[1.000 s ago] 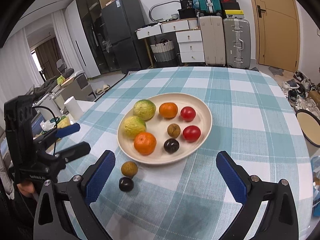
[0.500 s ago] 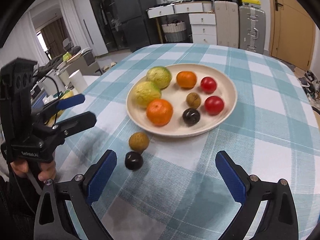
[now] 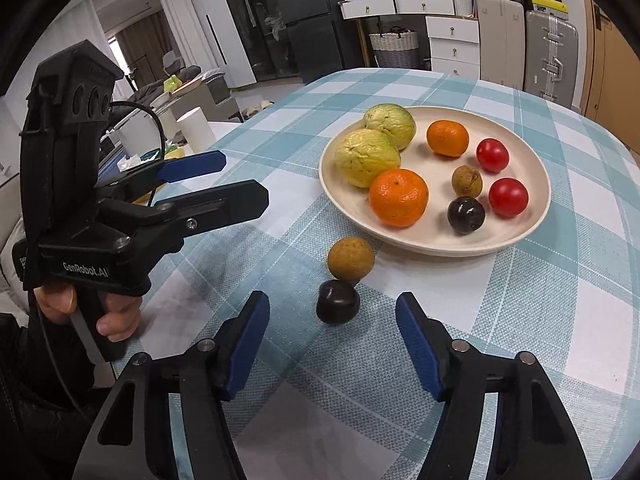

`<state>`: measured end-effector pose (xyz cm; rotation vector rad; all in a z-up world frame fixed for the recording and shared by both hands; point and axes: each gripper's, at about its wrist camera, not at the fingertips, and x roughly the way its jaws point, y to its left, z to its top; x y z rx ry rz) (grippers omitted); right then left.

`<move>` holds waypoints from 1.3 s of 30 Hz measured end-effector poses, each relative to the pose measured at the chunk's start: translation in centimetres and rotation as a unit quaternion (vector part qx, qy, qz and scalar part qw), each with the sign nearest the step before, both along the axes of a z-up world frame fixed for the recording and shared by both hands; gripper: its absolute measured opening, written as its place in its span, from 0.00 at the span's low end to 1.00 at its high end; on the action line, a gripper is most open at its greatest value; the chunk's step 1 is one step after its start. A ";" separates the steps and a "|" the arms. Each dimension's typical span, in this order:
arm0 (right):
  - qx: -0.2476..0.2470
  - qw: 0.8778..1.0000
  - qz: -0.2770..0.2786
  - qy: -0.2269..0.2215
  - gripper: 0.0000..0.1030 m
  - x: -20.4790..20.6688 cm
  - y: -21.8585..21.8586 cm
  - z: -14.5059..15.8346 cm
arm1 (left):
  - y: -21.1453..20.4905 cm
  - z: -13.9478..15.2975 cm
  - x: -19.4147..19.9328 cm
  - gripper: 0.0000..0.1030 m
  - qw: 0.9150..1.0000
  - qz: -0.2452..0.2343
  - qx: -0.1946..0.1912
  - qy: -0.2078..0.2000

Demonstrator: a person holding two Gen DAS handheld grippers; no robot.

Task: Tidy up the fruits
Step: 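Move the right tool to the dark plum and close on it, then grasp the small brown fruit with the left tool while the right tool lifts the plum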

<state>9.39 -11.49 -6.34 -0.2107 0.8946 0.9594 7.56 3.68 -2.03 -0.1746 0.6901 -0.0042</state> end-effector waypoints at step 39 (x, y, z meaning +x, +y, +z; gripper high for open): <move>-0.006 1.000 -0.009 -0.002 0.25 0.6 0.3 -0.7 | -0.4 -1.2 0.7 0.99 1.000 -0.005 -0.004 0.015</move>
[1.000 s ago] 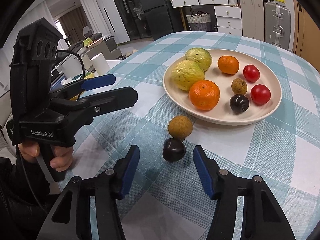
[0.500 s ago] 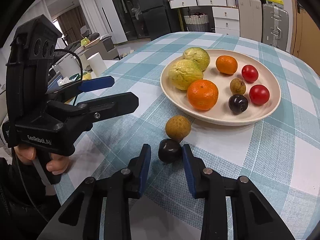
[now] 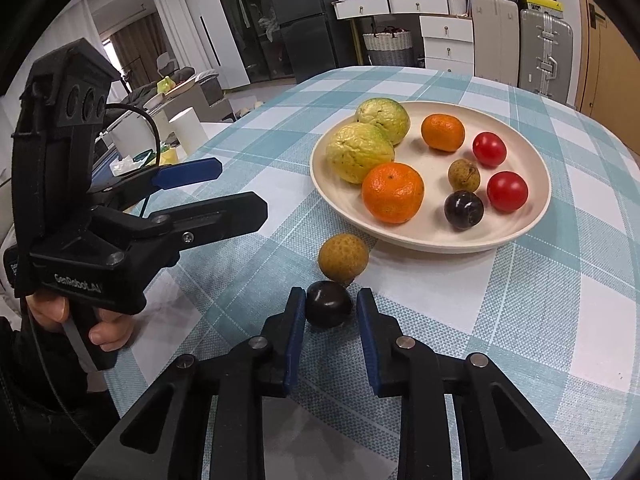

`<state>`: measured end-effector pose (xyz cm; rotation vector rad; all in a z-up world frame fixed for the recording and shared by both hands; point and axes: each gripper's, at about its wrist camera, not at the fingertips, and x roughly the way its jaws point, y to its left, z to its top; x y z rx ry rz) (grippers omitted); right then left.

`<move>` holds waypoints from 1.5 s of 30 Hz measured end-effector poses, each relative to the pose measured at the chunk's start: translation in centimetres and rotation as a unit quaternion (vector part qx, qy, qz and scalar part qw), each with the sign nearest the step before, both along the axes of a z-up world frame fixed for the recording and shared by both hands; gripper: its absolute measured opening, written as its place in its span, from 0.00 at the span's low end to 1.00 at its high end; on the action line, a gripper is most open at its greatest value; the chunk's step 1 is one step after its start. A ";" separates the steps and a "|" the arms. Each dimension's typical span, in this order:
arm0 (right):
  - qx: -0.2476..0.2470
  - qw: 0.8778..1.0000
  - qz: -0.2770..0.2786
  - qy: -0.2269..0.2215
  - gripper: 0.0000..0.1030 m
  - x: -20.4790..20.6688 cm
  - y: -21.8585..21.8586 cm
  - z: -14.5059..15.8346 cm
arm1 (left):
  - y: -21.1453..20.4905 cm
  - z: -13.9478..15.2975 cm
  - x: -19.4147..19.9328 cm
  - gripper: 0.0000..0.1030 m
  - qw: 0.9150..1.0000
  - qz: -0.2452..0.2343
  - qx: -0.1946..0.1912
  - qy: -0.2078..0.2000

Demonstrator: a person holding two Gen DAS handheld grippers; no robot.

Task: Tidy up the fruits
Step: 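Grasp the small brown fruit with the left tool while the right tool lifts the plum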

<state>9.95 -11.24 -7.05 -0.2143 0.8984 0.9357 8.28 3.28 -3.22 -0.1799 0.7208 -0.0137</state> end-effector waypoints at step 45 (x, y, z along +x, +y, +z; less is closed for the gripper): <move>0.044 0.996 -0.074 -0.033 0.23 2.6 -5.4 3.0 | -6.7 -2.4 3.6 0.32 0.991 -0.111 -0.008 0.077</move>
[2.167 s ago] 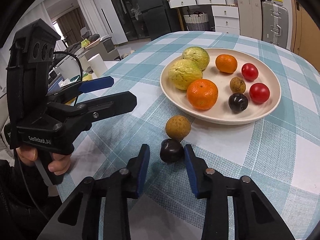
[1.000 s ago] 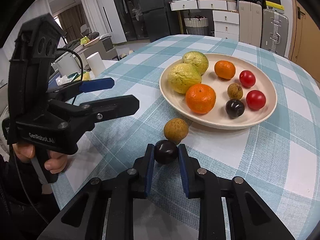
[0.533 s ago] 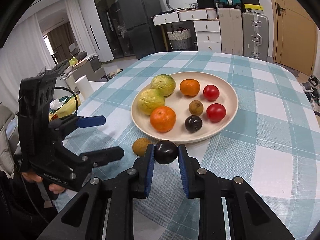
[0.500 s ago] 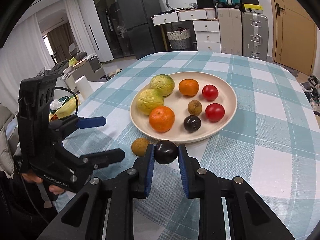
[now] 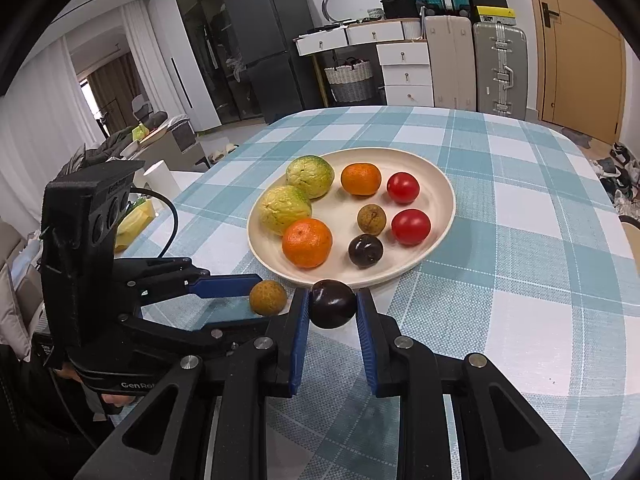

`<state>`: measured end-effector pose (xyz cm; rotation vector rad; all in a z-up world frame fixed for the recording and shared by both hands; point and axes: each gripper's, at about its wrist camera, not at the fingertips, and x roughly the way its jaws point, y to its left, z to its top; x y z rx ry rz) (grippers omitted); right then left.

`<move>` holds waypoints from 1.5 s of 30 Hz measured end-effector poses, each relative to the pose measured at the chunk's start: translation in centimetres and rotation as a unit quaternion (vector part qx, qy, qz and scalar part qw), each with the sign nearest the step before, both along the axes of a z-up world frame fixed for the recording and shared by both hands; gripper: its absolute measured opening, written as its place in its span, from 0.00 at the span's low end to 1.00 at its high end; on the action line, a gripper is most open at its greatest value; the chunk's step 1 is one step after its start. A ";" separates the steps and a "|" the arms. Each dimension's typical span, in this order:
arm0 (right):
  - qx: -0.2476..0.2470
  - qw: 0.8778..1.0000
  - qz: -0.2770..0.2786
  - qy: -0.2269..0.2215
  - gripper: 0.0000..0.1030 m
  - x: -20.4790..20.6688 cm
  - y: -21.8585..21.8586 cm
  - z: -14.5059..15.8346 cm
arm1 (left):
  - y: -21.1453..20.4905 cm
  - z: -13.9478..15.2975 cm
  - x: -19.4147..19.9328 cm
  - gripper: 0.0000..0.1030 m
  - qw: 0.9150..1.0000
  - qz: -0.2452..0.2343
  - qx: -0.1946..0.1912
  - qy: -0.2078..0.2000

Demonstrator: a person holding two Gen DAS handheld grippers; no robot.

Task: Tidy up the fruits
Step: 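Grasp the small brown fruit with the left tool while the right tool lifts the plum, then carry the brown fruit and dark plum over the plate and lower them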

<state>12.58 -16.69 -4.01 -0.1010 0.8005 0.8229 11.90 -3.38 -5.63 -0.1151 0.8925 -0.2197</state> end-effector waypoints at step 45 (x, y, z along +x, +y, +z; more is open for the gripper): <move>0.019 0.999 -0.032 -0.028 0.23 5.9 1.0 2.2 | 2.0 5.6 6.0 0.23 0.995 0.021 0.026 -0.092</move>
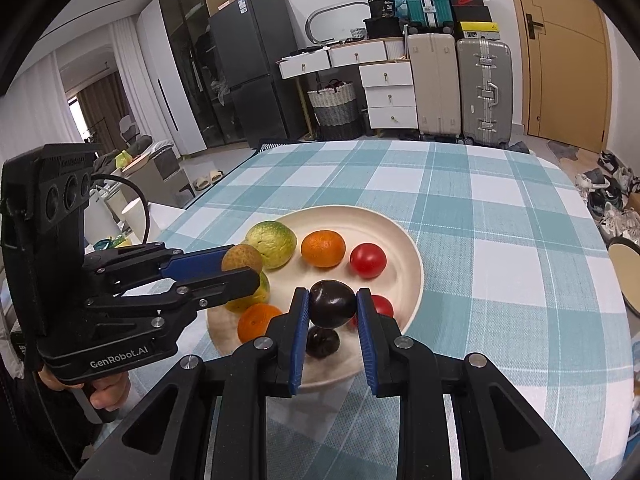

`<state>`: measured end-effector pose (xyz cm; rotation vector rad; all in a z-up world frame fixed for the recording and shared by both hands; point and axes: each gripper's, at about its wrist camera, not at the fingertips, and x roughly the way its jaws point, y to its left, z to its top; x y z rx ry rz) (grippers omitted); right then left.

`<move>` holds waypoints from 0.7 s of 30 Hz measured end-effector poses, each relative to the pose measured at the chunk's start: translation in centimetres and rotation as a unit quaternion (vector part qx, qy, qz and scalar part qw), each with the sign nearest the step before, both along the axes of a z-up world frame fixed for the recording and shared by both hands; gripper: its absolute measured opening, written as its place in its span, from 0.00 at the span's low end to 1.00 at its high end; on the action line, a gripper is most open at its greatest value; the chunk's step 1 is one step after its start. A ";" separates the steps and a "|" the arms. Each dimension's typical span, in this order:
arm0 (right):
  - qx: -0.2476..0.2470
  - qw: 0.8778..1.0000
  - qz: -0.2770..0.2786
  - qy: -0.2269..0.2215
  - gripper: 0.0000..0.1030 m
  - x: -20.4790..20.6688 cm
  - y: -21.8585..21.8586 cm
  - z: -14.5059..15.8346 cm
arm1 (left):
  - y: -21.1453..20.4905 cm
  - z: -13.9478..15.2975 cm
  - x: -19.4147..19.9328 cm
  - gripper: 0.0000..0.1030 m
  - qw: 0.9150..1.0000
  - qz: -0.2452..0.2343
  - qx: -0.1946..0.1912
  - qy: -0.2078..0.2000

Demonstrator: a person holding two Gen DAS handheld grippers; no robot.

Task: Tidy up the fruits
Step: 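Carry the brown fruit and dark plum over the plate and lower them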

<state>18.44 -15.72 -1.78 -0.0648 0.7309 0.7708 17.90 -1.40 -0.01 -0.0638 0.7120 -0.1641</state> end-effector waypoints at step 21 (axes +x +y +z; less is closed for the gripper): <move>-0.025 0.999 0.004 0.026 0.23 4.4 2.4 -2.3 | -0.7 -2.5 3.7 0.23 0.999 -0.003 0.025 0.037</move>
